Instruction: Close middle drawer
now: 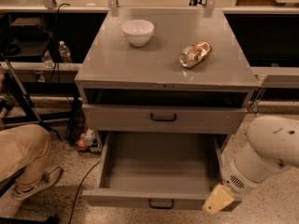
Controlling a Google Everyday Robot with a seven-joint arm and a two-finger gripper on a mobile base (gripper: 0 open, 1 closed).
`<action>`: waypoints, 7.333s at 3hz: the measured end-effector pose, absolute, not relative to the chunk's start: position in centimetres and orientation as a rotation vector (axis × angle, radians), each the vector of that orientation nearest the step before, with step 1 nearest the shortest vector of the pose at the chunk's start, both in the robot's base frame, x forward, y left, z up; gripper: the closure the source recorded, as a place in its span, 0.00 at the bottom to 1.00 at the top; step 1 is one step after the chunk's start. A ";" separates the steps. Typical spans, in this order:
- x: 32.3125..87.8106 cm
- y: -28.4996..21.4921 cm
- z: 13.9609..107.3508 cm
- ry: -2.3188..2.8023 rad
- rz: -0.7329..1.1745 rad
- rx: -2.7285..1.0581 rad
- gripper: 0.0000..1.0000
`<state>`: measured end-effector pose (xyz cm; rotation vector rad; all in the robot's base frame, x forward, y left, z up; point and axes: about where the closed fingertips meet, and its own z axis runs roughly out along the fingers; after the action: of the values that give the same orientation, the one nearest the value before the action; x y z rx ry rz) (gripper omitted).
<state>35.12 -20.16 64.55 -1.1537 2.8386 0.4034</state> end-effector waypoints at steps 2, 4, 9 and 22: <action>35.1 -20.1 64.3 2.841 0.405 -1.154 0.78; 34.8 -21.7 57.7 2.897 0.490 -1.080 1.00; 37.8 -21.3 41.2 2.855 0.666 -0.969 1.00; 57.9 -19.8 39.6 2.413 0.461 -1.043 1.00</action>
Offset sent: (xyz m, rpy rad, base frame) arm -0.0002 0.0004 -0.0006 -0.0001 0.0006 -0.0005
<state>57.92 -19.78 39.63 -1.0428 2.4134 0.4613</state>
